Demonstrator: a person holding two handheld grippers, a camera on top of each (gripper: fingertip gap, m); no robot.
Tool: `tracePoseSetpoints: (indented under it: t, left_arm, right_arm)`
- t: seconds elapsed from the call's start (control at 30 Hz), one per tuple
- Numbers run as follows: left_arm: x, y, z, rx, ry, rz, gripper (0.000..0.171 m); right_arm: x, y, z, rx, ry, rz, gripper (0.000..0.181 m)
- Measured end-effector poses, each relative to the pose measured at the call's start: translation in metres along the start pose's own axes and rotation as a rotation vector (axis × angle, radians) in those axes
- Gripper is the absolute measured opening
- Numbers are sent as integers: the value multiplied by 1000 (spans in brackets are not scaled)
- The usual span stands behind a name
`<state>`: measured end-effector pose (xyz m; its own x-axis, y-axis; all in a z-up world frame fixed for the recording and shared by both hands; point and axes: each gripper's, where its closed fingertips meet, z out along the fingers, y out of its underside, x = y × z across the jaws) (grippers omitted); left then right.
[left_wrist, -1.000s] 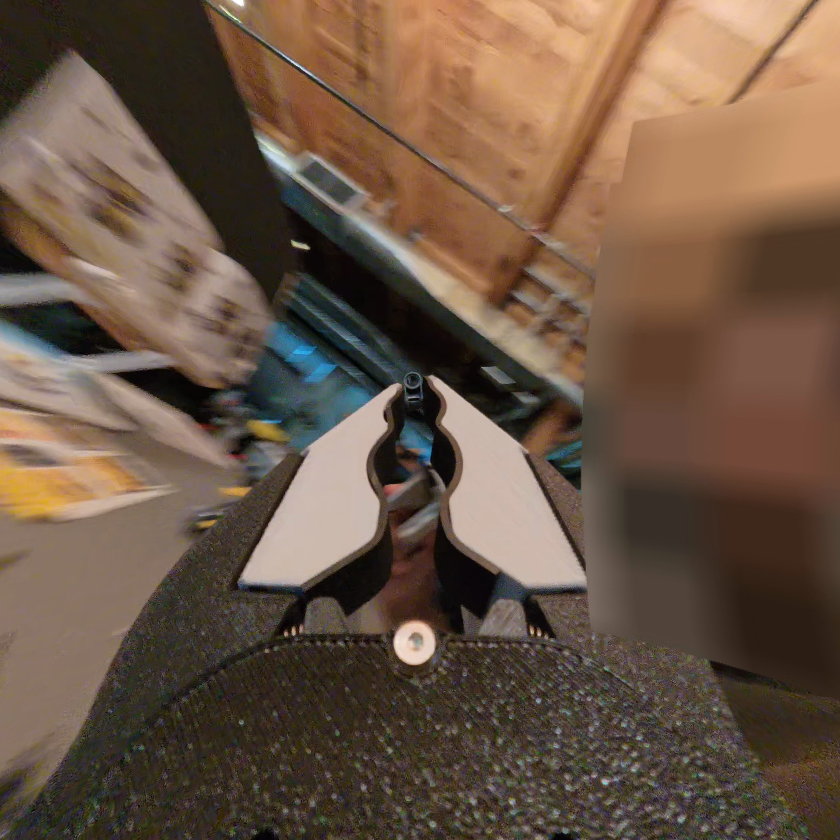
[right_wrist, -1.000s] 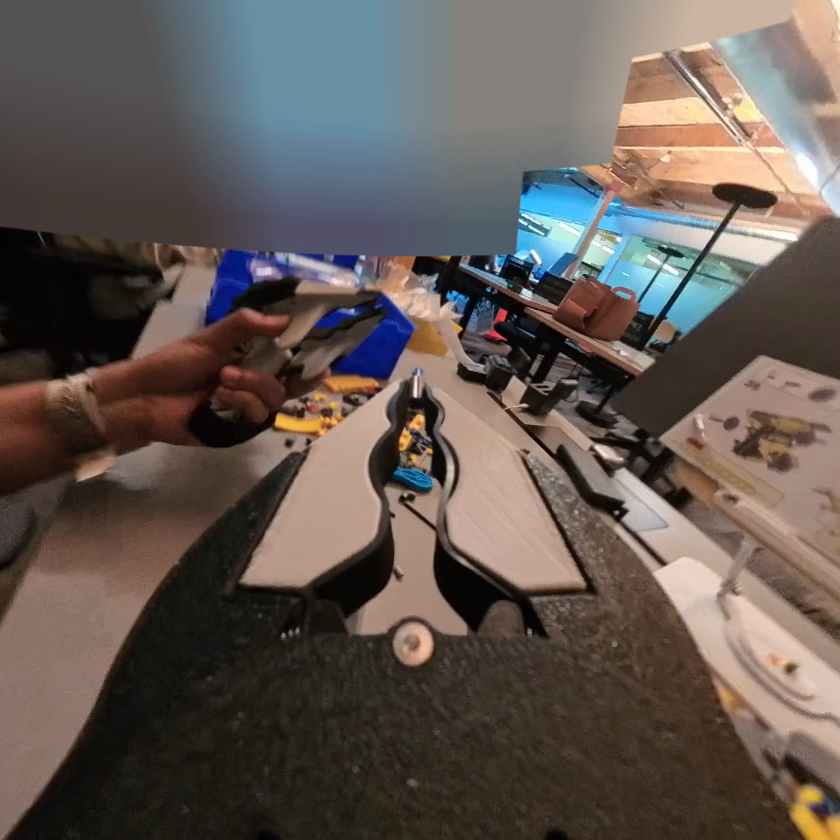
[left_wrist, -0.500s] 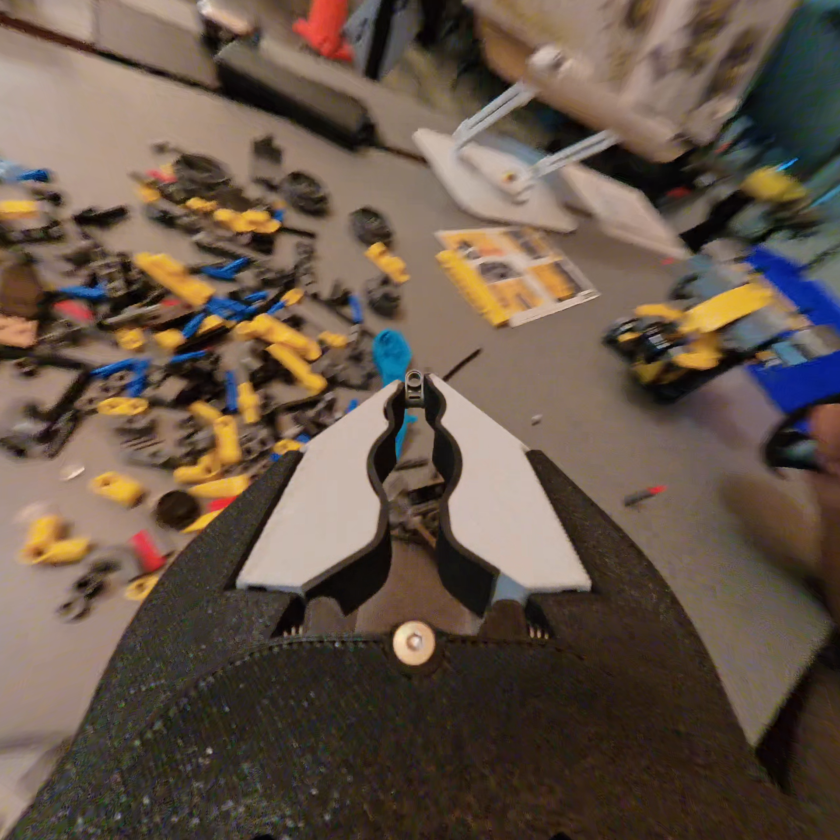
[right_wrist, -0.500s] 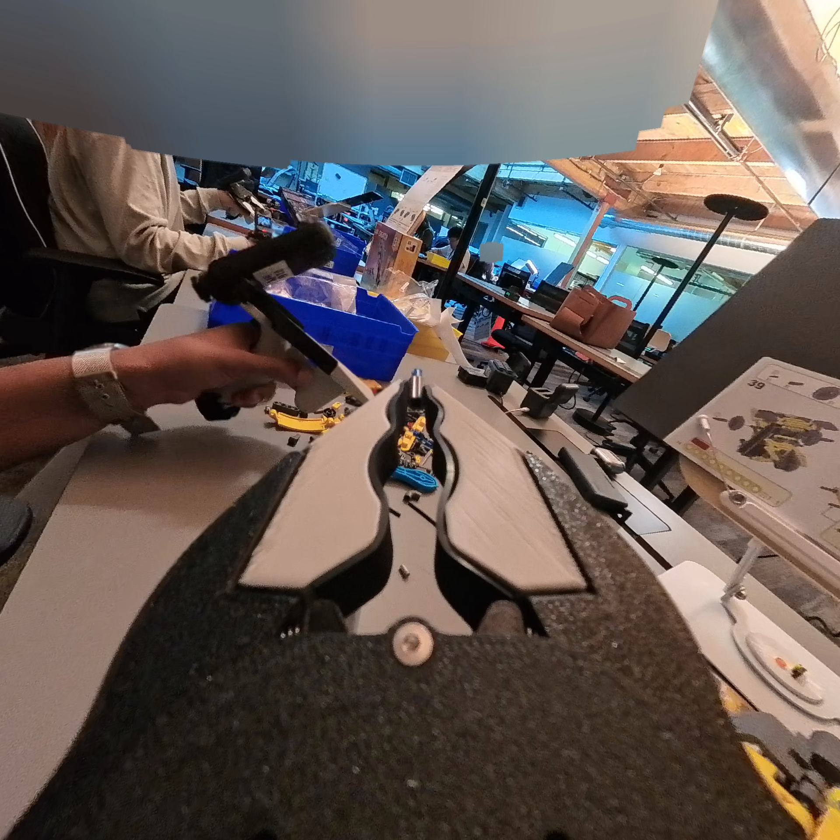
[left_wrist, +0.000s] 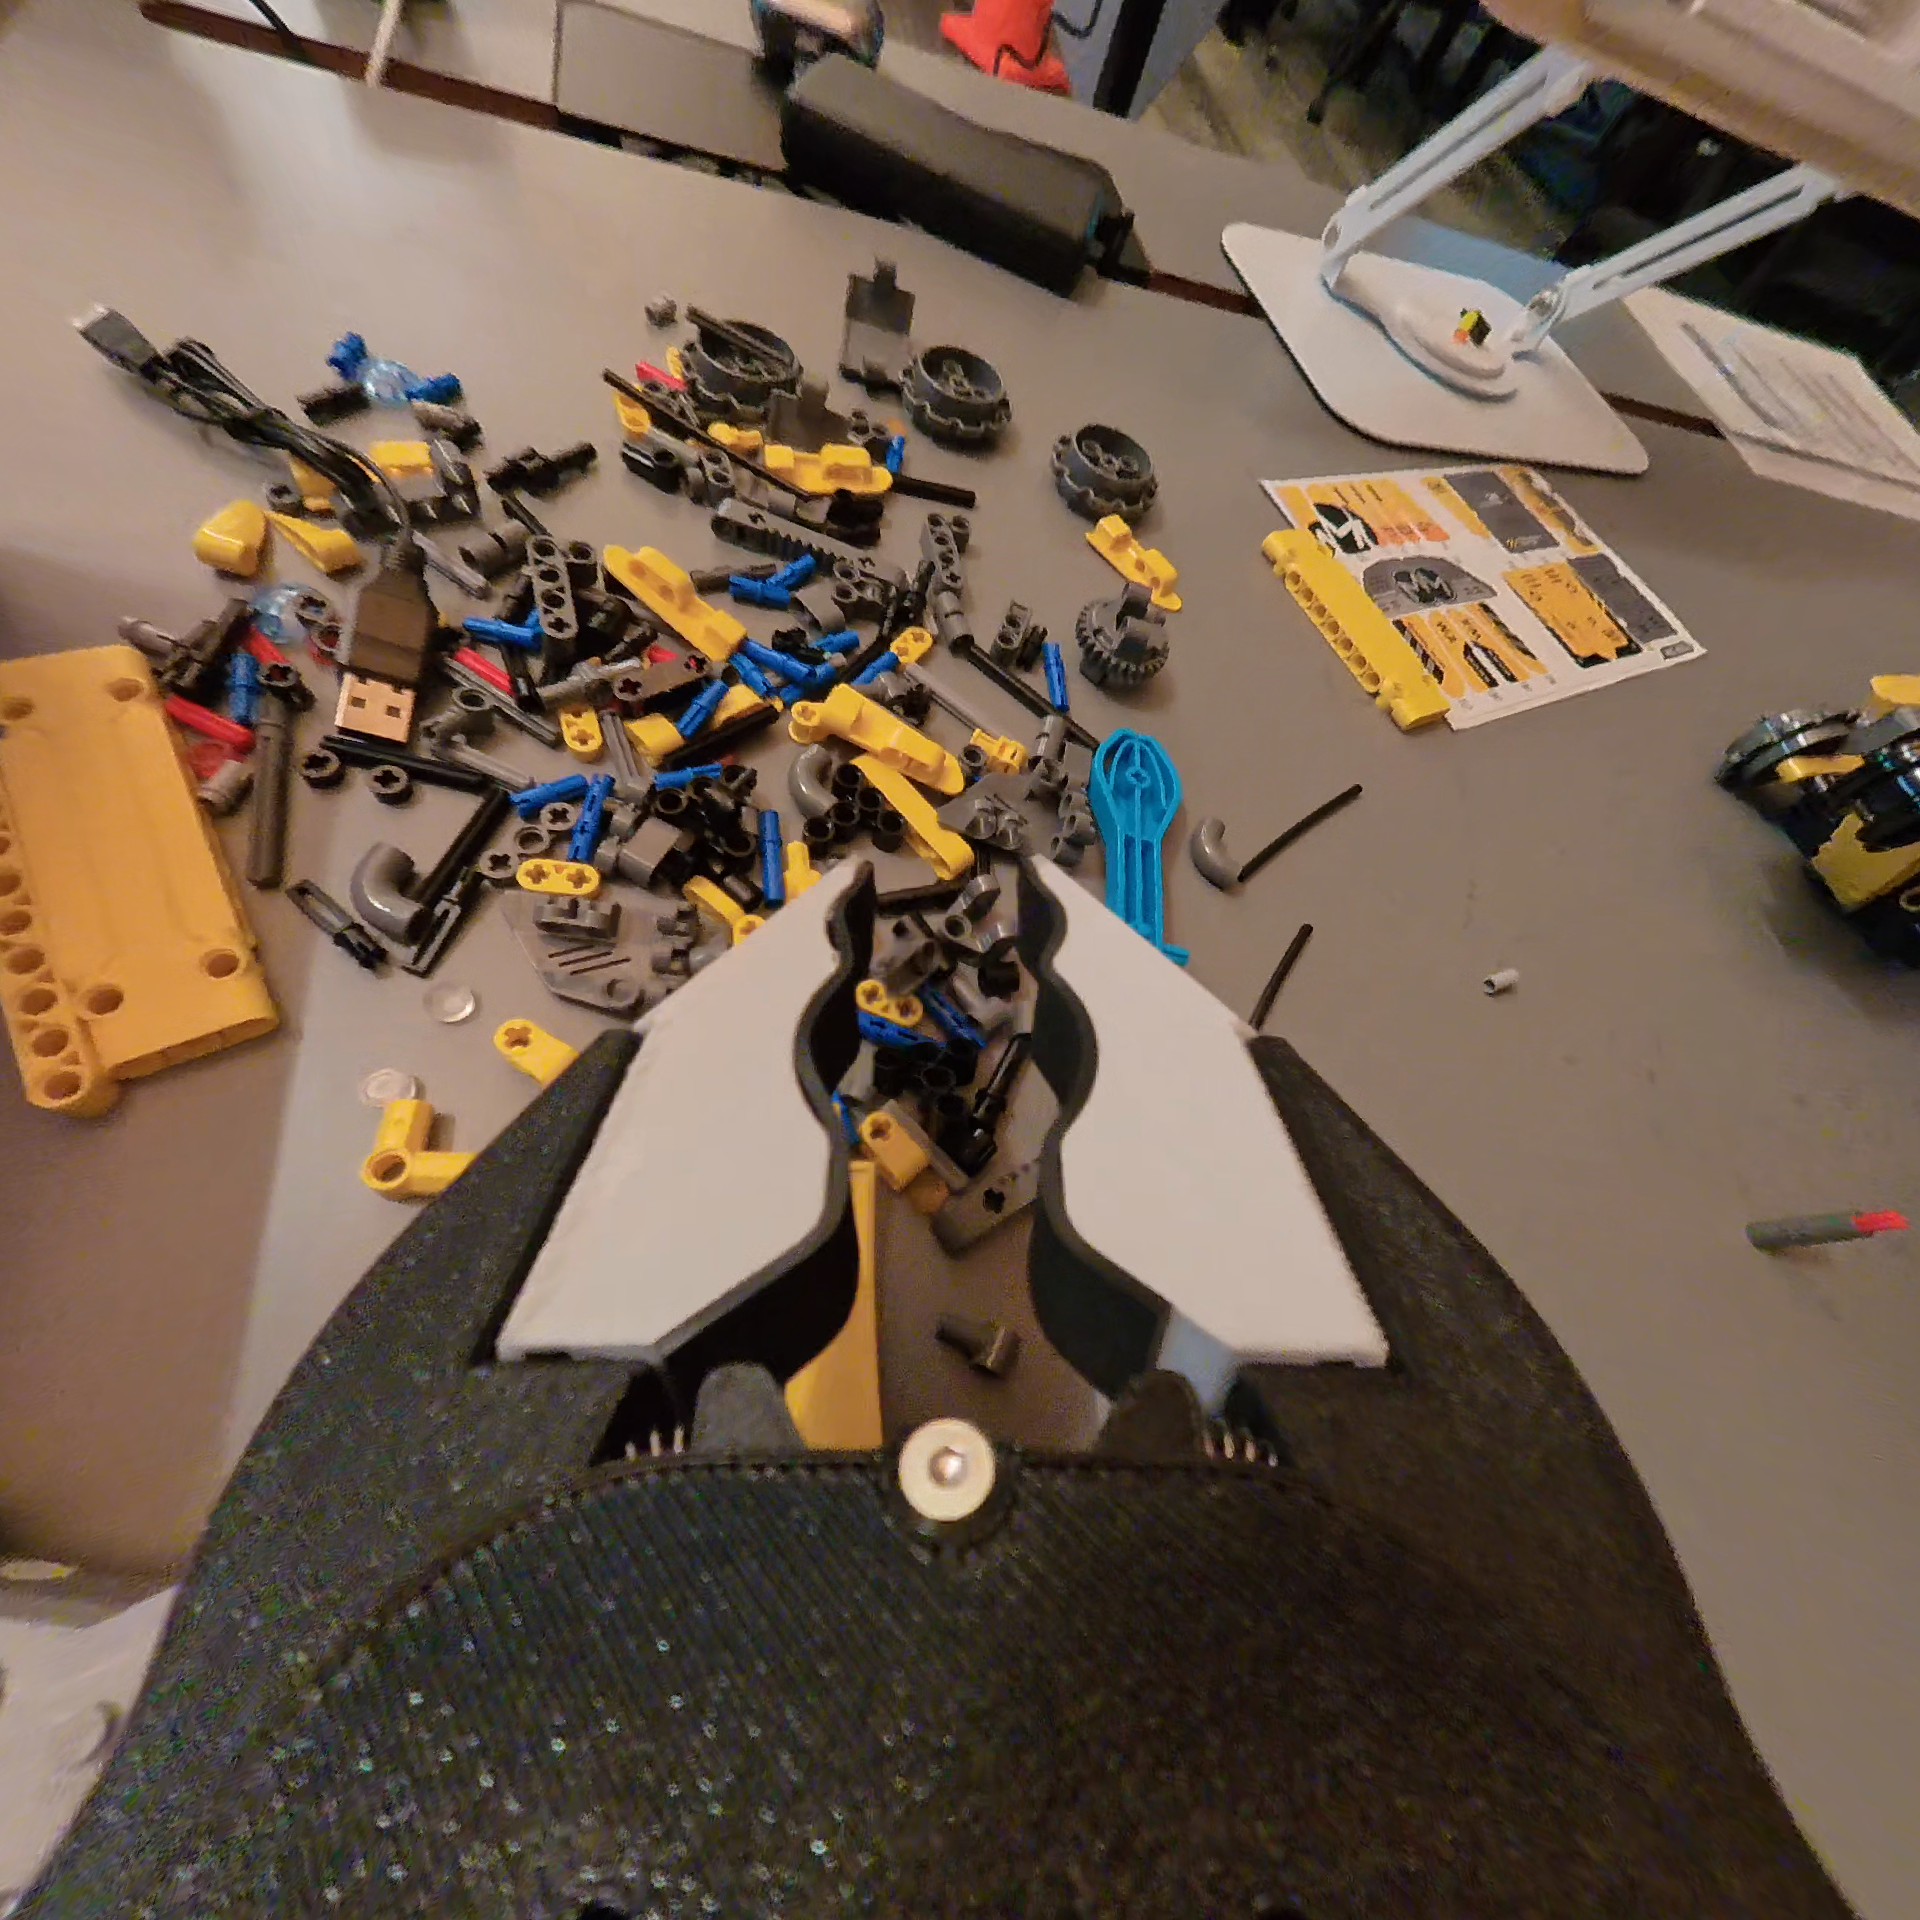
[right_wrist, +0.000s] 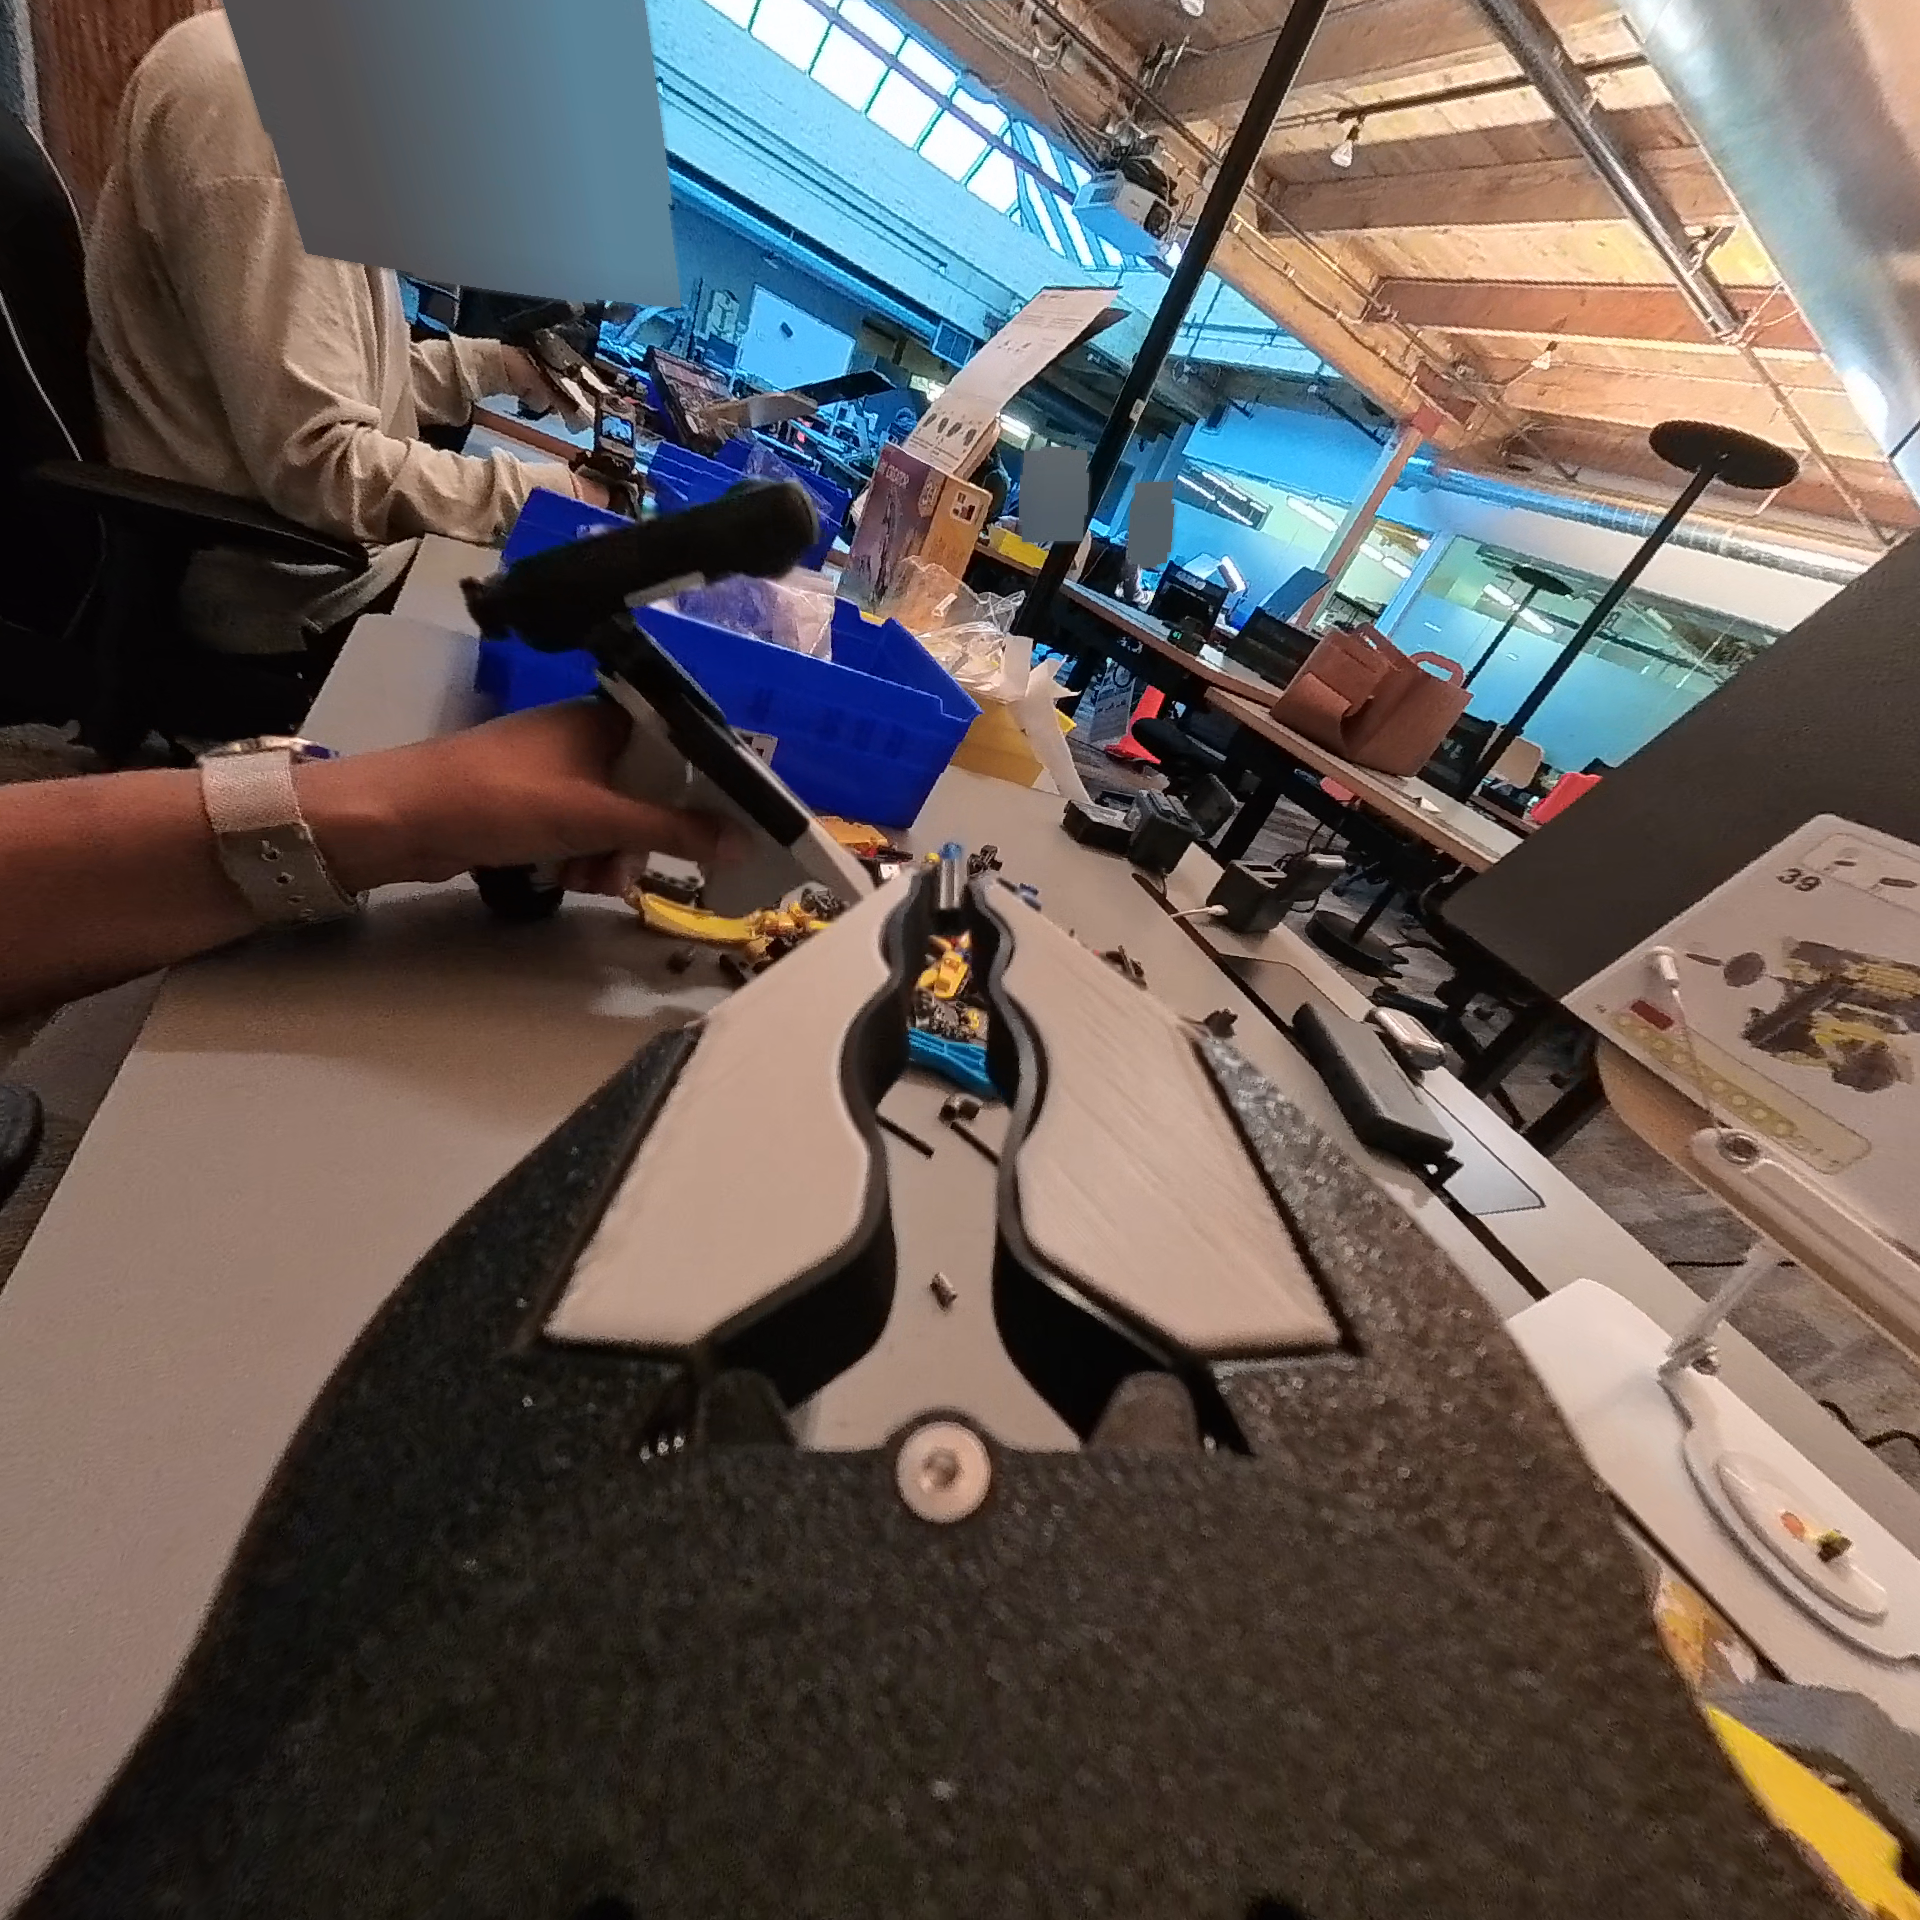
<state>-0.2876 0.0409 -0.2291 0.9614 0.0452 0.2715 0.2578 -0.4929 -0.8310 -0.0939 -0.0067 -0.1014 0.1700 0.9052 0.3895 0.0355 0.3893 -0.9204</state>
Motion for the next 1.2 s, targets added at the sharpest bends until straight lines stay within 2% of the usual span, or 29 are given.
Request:
tracePoseSetpoints:
  t: [0.17, 0.23, 0.37, 0.53, 0.57, 0.7, 0.83, 0.93, 1.2]
  left_arm:
    - [9, -17, -14, 93, 45, -5, 34]
    - [30, -26, -22, 138, 159, -22, 34]
    - [108, -42, -47, 179, 630, -138, 32]
    - [198, -36, -86, 77, 1205, -235, 29]
    - [208, -34, -90, 61, 1264, -253, 27]
    - [224, -26, -78, 30, 1262, -264, 24]
    - [225, -30, -82, 61, 1318, -307, 4]
    - [227, -28, -82, 44, 1320, -295, 7]
    - [226, -29, -78, 62, 1282, -293, 3]
  right_arm:
    - [1, 7, 2, -22, -9, 19, 6]
    - [2, 8, 1, -22, -7, 19, 6]
    - [4, 7, -2, -25, 20, -41, 6]
    - [2, 7, -3, -32, 50, -150, 6]
    - [1, 6, -3, -32, 53, -163, 5]
    - [0, 3, -5, -20, 55, -183, 6]
    - [0, 3, -5, -21, 52, -189, 6]
    - [-1, 5, -4, -26, 50, -192, 6]
    - [0, 6, -2, -18, 72, -191, 6]
